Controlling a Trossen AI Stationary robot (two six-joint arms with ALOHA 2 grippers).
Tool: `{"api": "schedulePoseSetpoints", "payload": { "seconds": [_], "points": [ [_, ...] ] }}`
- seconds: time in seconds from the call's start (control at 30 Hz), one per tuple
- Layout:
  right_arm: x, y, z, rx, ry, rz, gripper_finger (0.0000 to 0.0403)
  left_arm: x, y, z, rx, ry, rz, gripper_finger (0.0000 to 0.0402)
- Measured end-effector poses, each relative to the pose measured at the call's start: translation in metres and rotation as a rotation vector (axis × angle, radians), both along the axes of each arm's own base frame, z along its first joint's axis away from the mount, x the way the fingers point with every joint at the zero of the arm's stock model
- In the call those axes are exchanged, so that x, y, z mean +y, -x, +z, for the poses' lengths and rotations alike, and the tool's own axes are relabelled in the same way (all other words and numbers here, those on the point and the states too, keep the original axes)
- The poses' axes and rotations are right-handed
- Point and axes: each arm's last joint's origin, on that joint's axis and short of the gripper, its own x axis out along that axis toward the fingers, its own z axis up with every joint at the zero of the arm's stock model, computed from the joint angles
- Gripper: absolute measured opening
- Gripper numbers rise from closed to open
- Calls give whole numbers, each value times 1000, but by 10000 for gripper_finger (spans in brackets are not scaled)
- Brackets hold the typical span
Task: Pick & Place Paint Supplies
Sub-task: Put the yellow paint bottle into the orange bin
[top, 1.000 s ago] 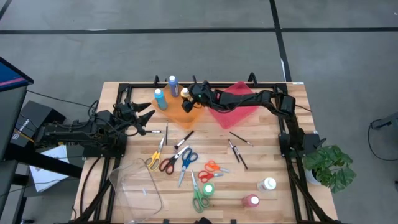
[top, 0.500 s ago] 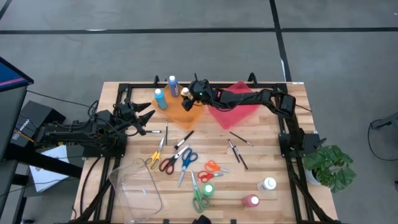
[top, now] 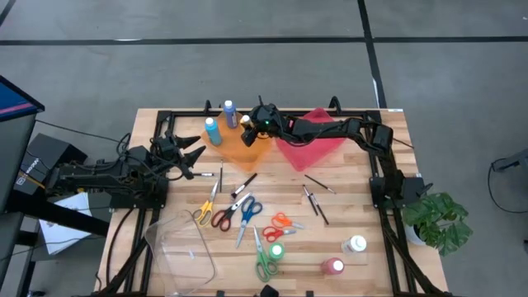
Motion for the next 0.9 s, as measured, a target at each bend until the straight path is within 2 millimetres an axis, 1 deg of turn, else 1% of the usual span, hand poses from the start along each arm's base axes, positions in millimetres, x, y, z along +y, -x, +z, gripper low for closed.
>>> {"api": "schedulePoseSetpoints", "payload": {
  "seconds": [0.2,0.3,0.4,0.57,0.67,0.77,0.9],
  "points": [
    [0,0,0,-1,4,2,132,0,0,0,4,0,0,200],
    [0,0,0,-2,4,4,109,0,0,0,4,0,0,200],
    [0,0,0,-3,4,3,108,0,0,0,4,0,0,200],
    [0,0,0,-11,-1,0,120,0,0,0,4,0,0,200],
    [0,-1,1,-21,-1,0,115,0,0,0,4,0,0,200],
    [-1,-3,5,-28,-1,5,108,0,0,0,3,0,0,200],
    [-5,-5,14,-55,10,3,113,0,0,0,3,0,0,200]
  ]
}}
